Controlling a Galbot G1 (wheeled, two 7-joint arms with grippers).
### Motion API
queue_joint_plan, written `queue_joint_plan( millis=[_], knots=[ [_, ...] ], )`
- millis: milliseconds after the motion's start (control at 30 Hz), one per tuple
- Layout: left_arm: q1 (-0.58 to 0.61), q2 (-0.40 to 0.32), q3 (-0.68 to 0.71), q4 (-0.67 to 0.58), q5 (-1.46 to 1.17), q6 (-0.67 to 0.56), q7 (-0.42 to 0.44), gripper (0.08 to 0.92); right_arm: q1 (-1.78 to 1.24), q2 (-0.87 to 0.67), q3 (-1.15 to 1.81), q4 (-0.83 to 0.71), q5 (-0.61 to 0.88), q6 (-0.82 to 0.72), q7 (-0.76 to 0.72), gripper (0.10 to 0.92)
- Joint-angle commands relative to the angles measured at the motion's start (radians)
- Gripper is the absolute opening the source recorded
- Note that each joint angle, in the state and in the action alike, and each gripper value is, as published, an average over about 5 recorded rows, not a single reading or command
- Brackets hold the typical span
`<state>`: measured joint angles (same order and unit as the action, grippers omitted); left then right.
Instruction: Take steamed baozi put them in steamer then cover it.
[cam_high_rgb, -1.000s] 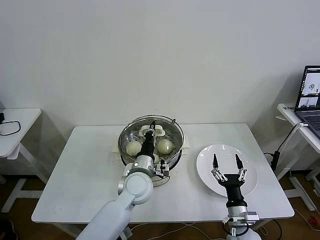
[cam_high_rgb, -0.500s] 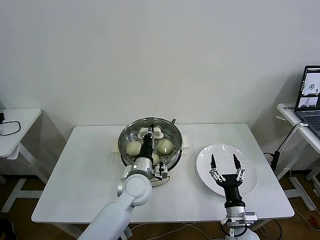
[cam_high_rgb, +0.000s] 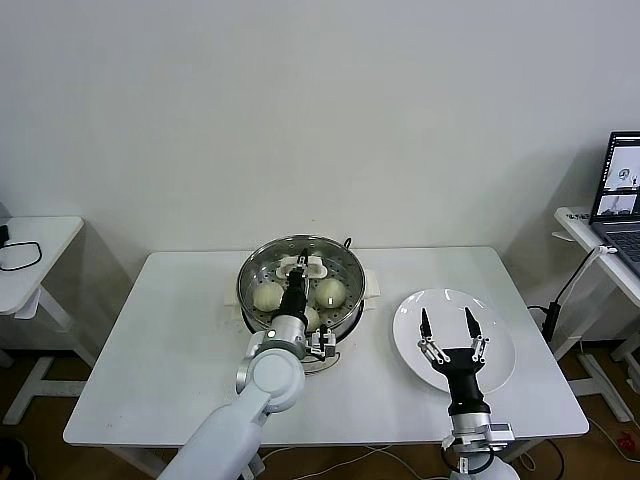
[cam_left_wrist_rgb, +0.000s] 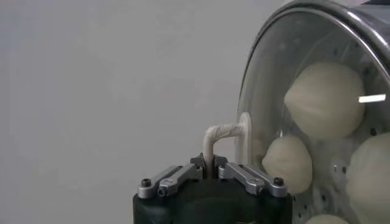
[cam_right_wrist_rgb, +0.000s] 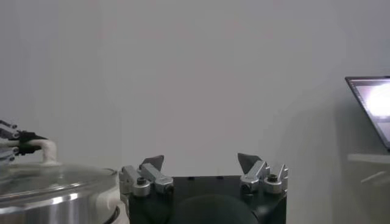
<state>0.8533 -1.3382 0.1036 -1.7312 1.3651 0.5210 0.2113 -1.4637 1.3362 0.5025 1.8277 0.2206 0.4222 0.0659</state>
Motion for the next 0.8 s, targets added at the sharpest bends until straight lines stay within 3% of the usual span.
queue_joint_plan(
  millis=[33, 233, 333, 567, 800],
  knots=[
    [0.000, -0.004, -0.002, 0.009, 0.002, -0.006, 0.001, 0.190, 0.001, -0.001, -0.001, -0.001, 0.000, 0.000, -0.002, 0.823],
    [0.012, -0.003, -0.016, 0.012, 0.017, -0.019, 0.002, 0.191, 0.001, -0.002, -0.002, 0.000, 0.000, 0.001, -0.003, 0.823],
    [0.026, -0.002, -0.025, 0.000, 0.024, -0.026, -0.004, 0.233, 0.002, -0.002, -0.003, 0.000, 0.000, 0.001, -0.003, 0.823],
    [0.114, 0.039, -0.044, -0.155, 0.022, -0.030, -0.003, 0.430, 0.005, -0.006, -0.001, -0.007, 0.002, 0.002, -0.003, 0.823],
    [0.286, 0.122, -0.090, -0.412, -0.066, -0.045, -0.028, 0.637, 0.011, -0.010, 0.000, -0.013, 0.004, 0.008, -0.004, 0.823]
  ],
)
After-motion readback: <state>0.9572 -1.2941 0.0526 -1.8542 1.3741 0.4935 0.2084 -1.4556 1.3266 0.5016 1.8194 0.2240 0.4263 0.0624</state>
